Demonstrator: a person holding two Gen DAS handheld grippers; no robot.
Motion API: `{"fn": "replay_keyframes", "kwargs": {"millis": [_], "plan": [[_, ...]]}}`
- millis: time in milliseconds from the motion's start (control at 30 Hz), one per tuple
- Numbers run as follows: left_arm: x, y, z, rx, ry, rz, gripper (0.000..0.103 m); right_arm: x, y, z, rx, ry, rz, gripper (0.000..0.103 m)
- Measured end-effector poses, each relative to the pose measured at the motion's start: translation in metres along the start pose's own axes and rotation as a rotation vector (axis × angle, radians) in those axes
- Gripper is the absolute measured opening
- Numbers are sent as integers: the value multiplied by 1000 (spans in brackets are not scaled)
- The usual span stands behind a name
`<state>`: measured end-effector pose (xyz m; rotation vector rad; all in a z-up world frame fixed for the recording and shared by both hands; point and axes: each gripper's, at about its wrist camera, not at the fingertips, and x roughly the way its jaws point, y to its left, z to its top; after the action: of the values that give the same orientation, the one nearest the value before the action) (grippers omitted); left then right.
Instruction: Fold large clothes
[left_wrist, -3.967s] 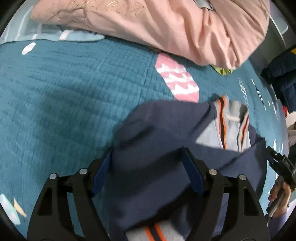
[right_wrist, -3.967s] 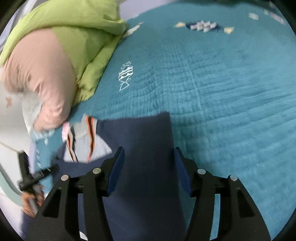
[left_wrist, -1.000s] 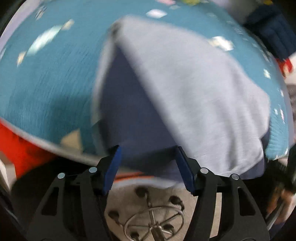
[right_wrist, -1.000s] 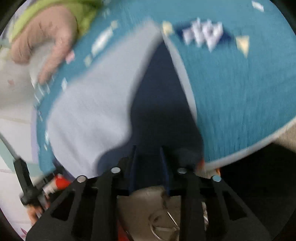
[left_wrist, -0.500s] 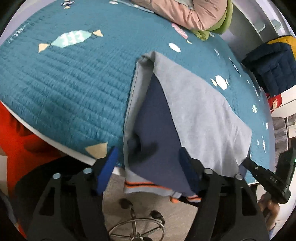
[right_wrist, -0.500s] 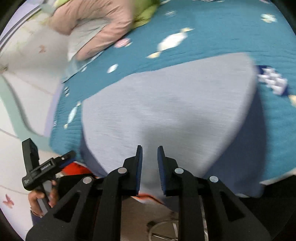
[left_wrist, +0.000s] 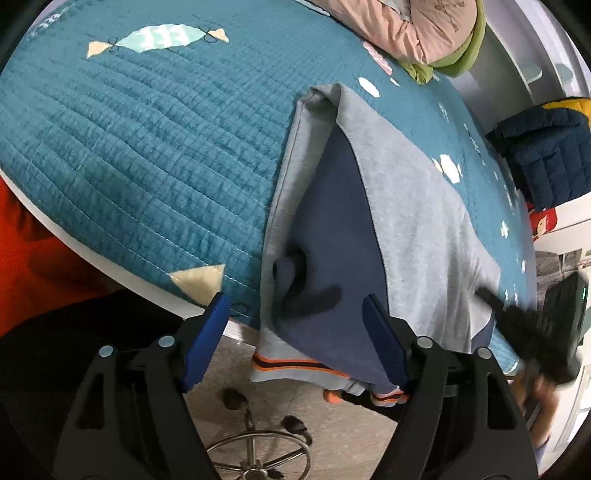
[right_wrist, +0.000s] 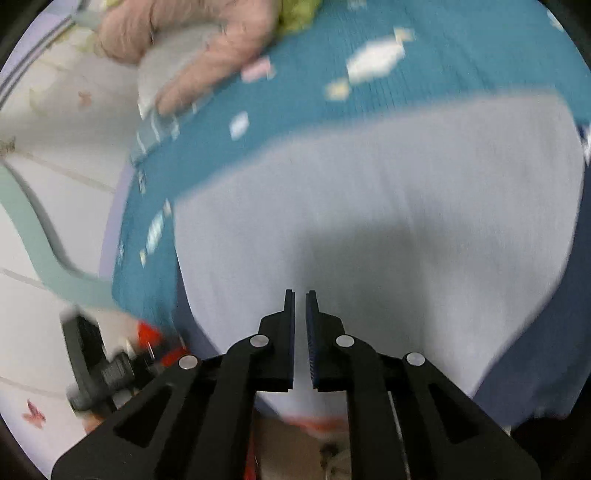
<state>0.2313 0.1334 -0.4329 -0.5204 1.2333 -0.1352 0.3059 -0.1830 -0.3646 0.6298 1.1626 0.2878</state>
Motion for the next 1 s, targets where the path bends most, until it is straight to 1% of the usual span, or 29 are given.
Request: {"fn": "replay_keyframes", "kwargs": {"millis": [33,100,133,167,200,233,267,300,333,367,433,500,567,600,633,667,700,733,767,867,933,1000], "plan": [[0,0,0,1,1,0,76,6,1,15,8,-8,-7,8],[-1,-1,0,10,-4,7,76,21,-2,34,53,1,-3,8],[-2,0,-1,13,-8,14,76,35,-7,45,66,22,-26,7],[-3,1,-1,12,-10,17,76,51,-12,50,76,46,-67,1],[-3,1,-2,7,-11,19,77,72,-25,51,116,96,-75,0],[-5,3,-2,-1,-13,20,77,81,-33,52,142,113,-59,0],[-7,4,-3,-5,-14,20,77,83,-40,53,167,113,-34,0],[-8,6,-4,-9,-18,23,77,81,-40,54,180,114,-28,0],[-10,8,-4,-14,-23,27,77,77,-39,54,171,113,-32,0],[-12,10,-5,-19,-27,24,78,70,-33,53,134,109,-47,0],[-15,13,-5,-32,-36,26,78,53,-25,39,104,113,-69,0],[-19,16,-5,-34,-45,27,79,34,-15,13,68,119,-81,4],[-19,18,-6,-39,-49,35,81,24,-20,-14,51,131,-81,6],[-18,18,-7,-46,-49,33,81,31,-18,-27,62,148,-80,5],[-16,20,-7,-54,-43,33,81,37,-25,-40,79,170,-65,0],[-13,21,-8,-63,-30,28,81,41,-32,-47,82,149,-42,0],[-8,21,-9,-71,-9,15,81,43,-37,-49,72,135,-23,0],[-4,23,-11,-79,18,3,81,43,-39,-49,88,141,-18,0],[-1,22,-12,-85,28,5,81,41,-40,-49,102,142,-6,0],[6,27,-21,-119,49,1,81,36,-37,-52,62,135,-6,0],[15,31,-26,-154,80,-28,81,31,-35,-55,64,121,11,0],[22,33,-27,-163,101,-27,81,24,-34,-60,53,109,20,3]]}}
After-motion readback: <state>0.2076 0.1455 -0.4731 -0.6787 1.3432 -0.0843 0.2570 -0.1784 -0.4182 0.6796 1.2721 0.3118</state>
